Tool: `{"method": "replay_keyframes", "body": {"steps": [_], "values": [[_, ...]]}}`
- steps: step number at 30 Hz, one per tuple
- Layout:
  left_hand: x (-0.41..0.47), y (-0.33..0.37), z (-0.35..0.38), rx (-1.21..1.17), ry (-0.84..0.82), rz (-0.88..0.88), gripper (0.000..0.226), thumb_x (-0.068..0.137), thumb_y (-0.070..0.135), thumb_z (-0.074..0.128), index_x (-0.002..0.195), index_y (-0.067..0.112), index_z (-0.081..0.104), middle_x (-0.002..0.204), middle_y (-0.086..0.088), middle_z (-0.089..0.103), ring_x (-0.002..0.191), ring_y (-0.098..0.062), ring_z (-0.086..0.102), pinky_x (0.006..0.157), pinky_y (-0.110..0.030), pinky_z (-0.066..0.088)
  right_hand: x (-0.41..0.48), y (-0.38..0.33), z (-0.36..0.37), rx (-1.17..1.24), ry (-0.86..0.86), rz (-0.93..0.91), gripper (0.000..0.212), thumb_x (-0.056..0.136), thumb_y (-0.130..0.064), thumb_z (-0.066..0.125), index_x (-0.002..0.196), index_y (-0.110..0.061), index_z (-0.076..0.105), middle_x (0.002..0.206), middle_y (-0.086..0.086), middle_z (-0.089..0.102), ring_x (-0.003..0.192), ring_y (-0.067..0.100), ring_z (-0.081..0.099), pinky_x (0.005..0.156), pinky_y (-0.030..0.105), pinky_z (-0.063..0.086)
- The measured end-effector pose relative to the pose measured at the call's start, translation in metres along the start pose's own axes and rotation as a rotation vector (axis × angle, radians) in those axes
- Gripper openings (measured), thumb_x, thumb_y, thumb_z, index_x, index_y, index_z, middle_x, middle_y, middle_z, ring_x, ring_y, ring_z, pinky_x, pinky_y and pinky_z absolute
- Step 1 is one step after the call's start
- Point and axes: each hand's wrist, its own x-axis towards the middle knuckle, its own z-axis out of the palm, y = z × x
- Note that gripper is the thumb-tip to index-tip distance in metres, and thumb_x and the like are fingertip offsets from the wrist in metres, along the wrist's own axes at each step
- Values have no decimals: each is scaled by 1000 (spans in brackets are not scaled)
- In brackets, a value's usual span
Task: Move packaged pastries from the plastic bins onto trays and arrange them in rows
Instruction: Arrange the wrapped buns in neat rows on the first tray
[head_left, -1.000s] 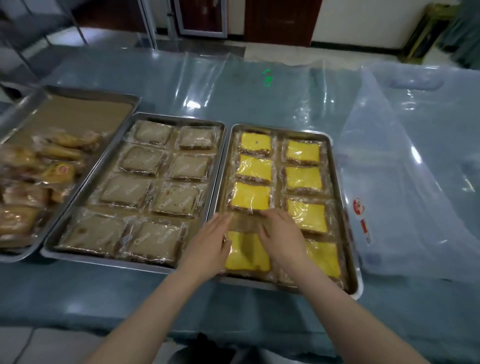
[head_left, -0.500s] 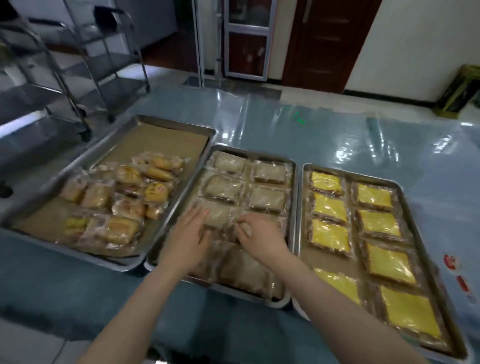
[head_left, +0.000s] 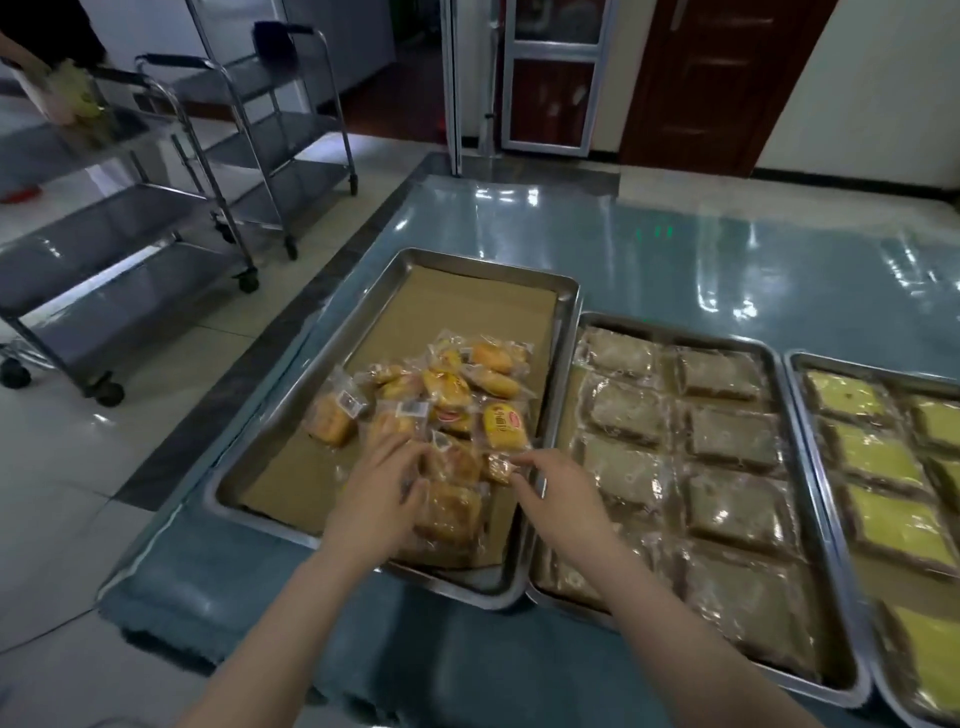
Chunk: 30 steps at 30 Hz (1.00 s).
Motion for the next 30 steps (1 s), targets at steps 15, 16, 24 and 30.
{"method": "replay_keyframes", "body": {"steps": [15,16,24,30], "values": [[147,-57,-15,137,-83,-46,48,93,36,44,138,45,32,152,14,24,140,-12,22,111,-50,29,180,-6,30,4,176,99,54,94,-39,53,144,-31,33,149,-5,35,135,19,35,106,37,34],[157,-58,-13,130,-92,-34,49,92,37,43,139,45,30,151,13,26,140,-12,23,112,-49,29,184,-5,32,3,128,127,56,92,-38,55,143,-30,34,144,-6,41,128,19,44,102,37,40],[229,-71,12,106,-320,144,47,94,40,46,139,44,33,144,11,43,130,-13,40,109,-37,30,208,-8,43,-170,-28,129,33,86,-25,64,119,-28,60,132,-8,48,105,14,56,87,28,49],[277,-79,19,-72,-522,173,66,87,30,59,146,34,29,155,6,23,141,-10,20,113,-25,13,220,-13,35,-98,-139,251,19,90,-44,58,104,-34,64,96,-21,61,83,7,63,72,27,53]]}}
